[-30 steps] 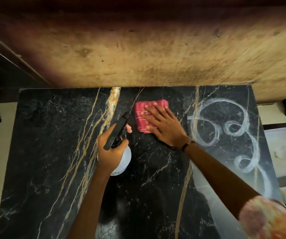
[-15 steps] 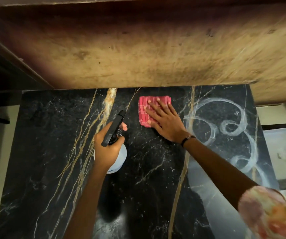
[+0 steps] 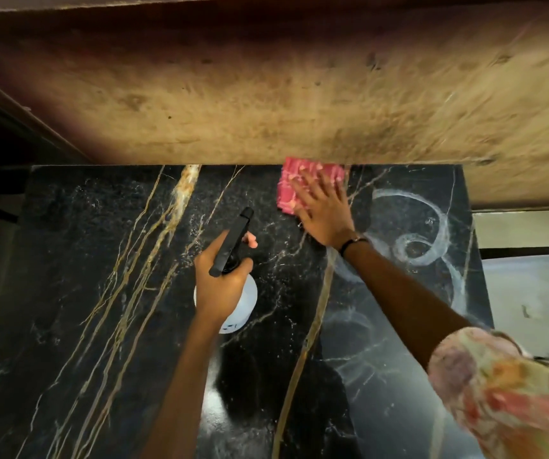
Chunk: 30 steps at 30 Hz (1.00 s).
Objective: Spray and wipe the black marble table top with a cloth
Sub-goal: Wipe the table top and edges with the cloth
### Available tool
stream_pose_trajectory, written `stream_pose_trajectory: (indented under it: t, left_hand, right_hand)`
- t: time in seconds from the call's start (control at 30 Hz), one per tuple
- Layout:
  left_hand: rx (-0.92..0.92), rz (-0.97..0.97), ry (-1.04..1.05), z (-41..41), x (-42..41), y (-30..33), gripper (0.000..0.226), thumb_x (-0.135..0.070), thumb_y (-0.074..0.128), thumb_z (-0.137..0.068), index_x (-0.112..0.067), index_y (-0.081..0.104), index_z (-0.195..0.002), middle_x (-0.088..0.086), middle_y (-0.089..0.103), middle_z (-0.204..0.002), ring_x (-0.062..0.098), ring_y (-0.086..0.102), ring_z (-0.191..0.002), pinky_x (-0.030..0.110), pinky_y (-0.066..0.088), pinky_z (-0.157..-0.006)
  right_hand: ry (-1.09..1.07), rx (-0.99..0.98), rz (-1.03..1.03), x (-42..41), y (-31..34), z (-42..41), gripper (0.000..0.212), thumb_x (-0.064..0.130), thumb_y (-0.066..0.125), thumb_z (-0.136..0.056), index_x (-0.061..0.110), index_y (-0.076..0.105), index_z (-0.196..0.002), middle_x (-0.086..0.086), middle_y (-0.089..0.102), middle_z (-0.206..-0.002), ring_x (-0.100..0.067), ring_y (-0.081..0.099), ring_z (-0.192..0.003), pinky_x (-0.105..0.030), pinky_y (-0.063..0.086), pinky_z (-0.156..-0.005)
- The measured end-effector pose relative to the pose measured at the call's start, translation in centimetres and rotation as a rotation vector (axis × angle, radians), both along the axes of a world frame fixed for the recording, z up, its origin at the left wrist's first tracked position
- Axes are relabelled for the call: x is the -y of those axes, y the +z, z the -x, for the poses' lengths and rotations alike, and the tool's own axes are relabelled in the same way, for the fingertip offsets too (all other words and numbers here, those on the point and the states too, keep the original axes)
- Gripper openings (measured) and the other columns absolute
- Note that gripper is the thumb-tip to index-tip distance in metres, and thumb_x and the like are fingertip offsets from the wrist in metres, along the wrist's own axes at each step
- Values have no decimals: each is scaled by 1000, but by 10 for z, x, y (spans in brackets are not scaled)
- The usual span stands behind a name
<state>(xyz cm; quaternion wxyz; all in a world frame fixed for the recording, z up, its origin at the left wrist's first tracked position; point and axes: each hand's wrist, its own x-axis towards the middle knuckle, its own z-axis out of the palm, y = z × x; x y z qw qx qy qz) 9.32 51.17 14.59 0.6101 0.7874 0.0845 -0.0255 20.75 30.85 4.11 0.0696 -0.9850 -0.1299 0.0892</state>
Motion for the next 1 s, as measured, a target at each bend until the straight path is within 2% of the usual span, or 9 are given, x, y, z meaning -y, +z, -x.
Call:
stream_pose_trajectory:
  t: [0.13,0.27,0.4,0.5,0.57,0.63,0.77,0.9,1.0]
  left_hand:
    - [30,-33,-27,4,28,-1,34,20,55,-75,-7,65,-94,4,66,-84,-2,58,-59,11,43,-67]
    - [19,-26,-40,13,45,-4,35,20,55,-76,-8,66,-94,-7,63,-72,0,56,-57,11,42,-64]
    - [12,-21,-36,27,51,-6,35,11,57,-76,-18,66,-93,19,65,-81,21,52,-57,33,46,-60]
    - [22,-22,-7,37,54,-5,28,9,58,-76,-10,66,-95,28,62,-82,36,55,-65,42,49,-65]
    - [4,-47,-9,41,56,-5,29,15,57,-77,-6,65,-96,27,62,-81,23,53,-57,35,45,-56]
    - [-17,-45,14,46,57,-6,33,19,56,-77,-7,65,-97,20,64,-80,8,50,-52,26,41,-57]
    - [-57,5,77,54,63,-5,33,21,52,-78,-5,66,-94,-4,59,-65,2,54,-55,23,41,-63]
    - [-51,-16,60,62,70,-2,35,21,53,-76,-6,66,-94,-6,58,-67,1,56,-59,14,42,-66]
    - [-58,-12,45,71,73,-4,35,22,53,-77,-6,66,-94,-8,60,-66,4,58,-58,15,42,-64]
  right_hand:
    - [236,27,-5,44,3,54,54,48,23,-97,31,27,-148,1,23,-158,-25,14,-147,-50,11,-120]
    - [75,32,31,116,2,54,54,48,23,-98,31,15,-149,-3,15,-160,-28,7,-148,-50,8,-120]
    - [-177,-18,-22,110,4,2,55,40,34,-101,29,14,-150,-3,7,-161,-31,-1,-148,-53,-3,-118]
    - [-141,-45,-11,72,6,-19,55,44,27,-101,29,9,-151,-4,1,-161,-33,-7,-147,-55,-11,-114]
    - [-25,-44,10,53,6,-1,54,46,21,-101,31,8,-151,-4,1,-161,-33,-8,-147,-57,-8,-117]
    - [111,-29,-3,44,5,38,54,48,17,-99,32,9,-151,-3,4,-161,-32,-5,-148,-56,-3,-119]
    - [263,-6,-34,84,4,107,53,49,23,-99,33,16,-148,1,15,-158,-28,8,-148,-51,6,-120]
    - [67,7,35,138,4,92,53,47,22,-98,31,16,-148,-5,13,-160,-31,3,-148,-54,6,-120]
    - [-119,-23,-25,118,7,65,54,42,36,-99,31,19,-149,-3,10,-160,-32,0,-148,-54,-1,-119]
